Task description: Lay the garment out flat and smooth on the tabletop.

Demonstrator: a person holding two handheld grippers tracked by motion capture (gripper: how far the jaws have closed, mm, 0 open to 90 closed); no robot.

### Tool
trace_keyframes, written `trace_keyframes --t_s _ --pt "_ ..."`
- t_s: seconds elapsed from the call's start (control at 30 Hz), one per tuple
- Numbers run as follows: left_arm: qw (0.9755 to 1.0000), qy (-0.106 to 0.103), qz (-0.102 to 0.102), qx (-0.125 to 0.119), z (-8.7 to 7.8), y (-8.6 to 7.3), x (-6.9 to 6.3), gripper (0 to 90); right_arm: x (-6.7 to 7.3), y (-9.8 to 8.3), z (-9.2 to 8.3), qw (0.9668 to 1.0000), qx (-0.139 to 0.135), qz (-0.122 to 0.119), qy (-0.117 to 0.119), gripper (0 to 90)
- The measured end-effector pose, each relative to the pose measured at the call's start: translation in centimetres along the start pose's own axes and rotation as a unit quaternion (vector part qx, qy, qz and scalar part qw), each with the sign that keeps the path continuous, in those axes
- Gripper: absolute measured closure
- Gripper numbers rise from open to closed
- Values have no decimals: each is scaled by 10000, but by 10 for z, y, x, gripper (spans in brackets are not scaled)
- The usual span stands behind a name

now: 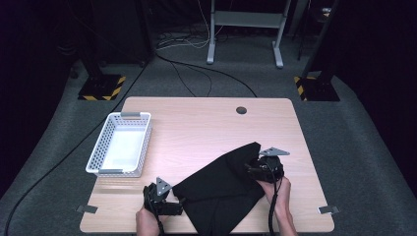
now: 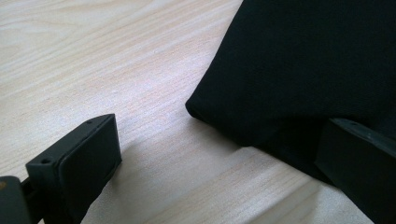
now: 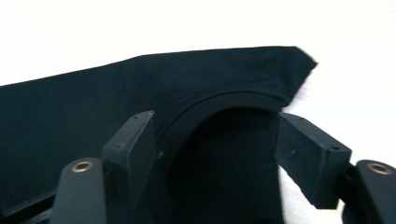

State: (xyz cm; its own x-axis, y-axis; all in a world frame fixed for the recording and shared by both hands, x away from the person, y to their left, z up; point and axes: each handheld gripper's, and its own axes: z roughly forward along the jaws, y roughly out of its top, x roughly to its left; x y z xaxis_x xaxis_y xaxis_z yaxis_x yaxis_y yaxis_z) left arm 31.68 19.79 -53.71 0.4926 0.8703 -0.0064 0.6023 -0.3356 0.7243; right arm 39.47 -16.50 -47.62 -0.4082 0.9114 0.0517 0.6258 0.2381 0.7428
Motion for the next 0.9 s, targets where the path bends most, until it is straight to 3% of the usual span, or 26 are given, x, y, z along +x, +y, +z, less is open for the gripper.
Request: trace_keyframes --t_s 0.1,0.23,0.43,0.57,0.67,0.83,0.9 --pt "10000 1 -1 1 0 0 0 3 7 -3 1 9999 75 -107 55 262" --pt "10000 2 -1 2 0 0 0 3 10 -8 12 9993 289 -227 -116 235" --pt "10000 2 0 3 0 0 0 3 1 -17 27 9972 532 -233 -468 229" --pt "10000 4 1 5 0 0 0 3 -5 -22 32 9970 600 -128 -467 209" --pt "10000 -7 11 10 0 0 0 3 -9 -24 28 9983 466 -64 -342 179" --pt "10000 -21 36 39 -2 3 -2 1 -24 -29 6 9994 174 187 -222 153" --pt "9999 -58 60 -84 -4 7 -6 1 -30 -34 -4 9994 74 288 -184 139"
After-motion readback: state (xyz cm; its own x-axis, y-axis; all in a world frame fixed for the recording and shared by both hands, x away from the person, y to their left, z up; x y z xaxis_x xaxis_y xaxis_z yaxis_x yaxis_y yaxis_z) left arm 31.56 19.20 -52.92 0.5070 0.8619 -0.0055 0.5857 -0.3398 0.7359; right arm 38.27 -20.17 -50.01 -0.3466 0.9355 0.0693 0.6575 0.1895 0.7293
